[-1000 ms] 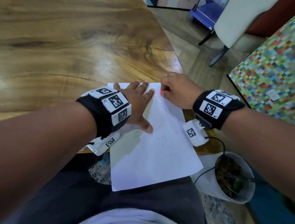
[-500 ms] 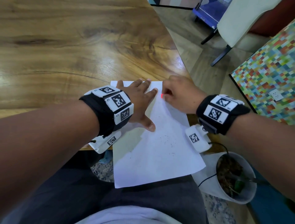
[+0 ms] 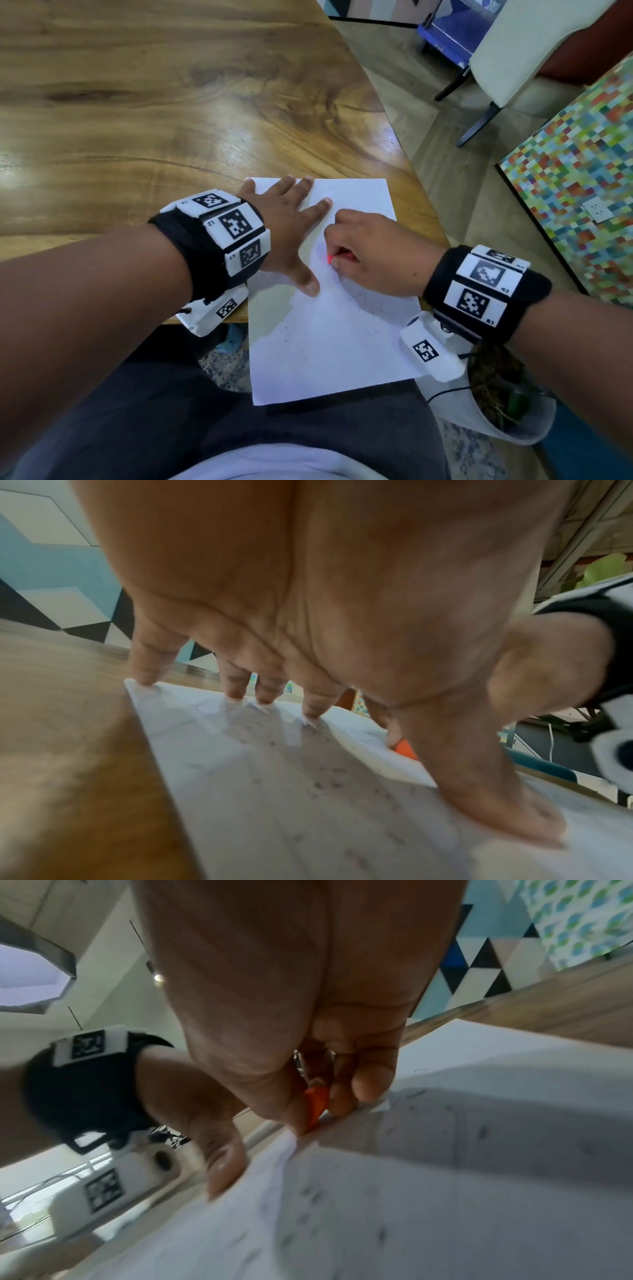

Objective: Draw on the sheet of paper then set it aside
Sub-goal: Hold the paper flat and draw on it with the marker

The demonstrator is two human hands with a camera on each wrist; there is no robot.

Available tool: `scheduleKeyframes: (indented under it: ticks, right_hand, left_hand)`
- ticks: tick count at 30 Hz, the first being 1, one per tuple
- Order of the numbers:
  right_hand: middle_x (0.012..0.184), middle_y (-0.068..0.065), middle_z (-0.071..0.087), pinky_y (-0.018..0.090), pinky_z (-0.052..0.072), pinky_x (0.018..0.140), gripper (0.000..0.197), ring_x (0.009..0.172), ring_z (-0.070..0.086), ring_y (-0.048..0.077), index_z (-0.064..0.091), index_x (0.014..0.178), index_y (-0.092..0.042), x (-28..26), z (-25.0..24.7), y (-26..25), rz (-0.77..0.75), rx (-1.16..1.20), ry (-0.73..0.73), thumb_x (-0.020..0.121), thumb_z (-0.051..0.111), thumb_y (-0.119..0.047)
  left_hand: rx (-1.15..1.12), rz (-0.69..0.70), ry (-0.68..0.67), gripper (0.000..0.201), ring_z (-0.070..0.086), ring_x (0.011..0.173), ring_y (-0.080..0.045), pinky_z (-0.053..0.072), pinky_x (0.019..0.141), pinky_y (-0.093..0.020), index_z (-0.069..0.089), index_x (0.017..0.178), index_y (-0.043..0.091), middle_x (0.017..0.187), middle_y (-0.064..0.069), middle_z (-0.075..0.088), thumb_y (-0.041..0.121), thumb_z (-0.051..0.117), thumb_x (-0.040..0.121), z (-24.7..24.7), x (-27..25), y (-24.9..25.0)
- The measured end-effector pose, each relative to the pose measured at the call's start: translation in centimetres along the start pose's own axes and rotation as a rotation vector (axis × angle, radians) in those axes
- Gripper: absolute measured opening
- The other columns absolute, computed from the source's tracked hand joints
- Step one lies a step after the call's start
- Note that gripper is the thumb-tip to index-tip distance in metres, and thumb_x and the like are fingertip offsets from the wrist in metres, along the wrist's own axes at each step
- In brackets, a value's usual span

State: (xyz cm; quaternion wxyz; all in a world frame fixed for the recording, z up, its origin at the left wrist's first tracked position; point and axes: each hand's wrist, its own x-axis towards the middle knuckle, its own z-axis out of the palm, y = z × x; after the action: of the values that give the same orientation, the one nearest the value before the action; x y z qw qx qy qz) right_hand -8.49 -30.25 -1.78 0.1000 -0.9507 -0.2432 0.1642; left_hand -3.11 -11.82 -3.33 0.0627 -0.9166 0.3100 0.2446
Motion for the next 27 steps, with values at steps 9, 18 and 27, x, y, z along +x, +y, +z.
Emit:
scheduleKeyframes:
  ticks: [9, 18, 27]
  right_hand:
    - [0.094, -0.006, 0.049, 0.027, 0.034, 0.072, 0.007, 0.092, 0.052, 0.017, 0.055, 0.085, -0.027, 4.0, -2.1, 3.8, 0.213, -0.108, 0.146, 0.091, 0.056, -0.029]
    - [0.082, -0.014, 0.041, 0.031, 0.043, 0.074, 0.006, 0.082, 0.047, 0.014, 0.063, 0.087, -0.016, 1.7, -1.0, 0.4, -0.012, -0.015, 0.042, 0.086, 0.058, -0.020]
    - [0.094, -0.004, 0.057, 0.025, 0.041, 0.076, 0.010, 0.090, 0.055, 0.015, 0.064, 0.085, -0.017, 5.3, -2.7, 4.1, 0.224, 0.016, 0.191, 0.089, 0.062, -0.025]
  left_hand:
    - [-0.017, -0.004, -0.006, 0.139, -0.017, 0.155, -0.024, 0.010, 0.119, -0.068, -0.017, 0.158, 0.038, 0.167, 0.000, -0.026, 0.092, 0.063, 0.059, -0.1, -0.3, 0.0]
    - [-0.031, 0.009, -0.004, 0.140, -0.017, 0.155, -0.025, 0.010, 0.118, -0.070, -0.017, 0.159, 0.037, 0.167, -0.001, -0.025, 0.093, 0.063, 0.057, 0.1, -0.1, -0.1]
    - [-0.013, 0.023, -0.020, 0.138, -0.019, 0.155, -0.022, 0.008, 0.122, -0.063, -0.017, 0.159, 0.034, 0.167, 0.000, -0.027, 0.090, 0.064, 0.061, -0.2, -0.8, -1.0]
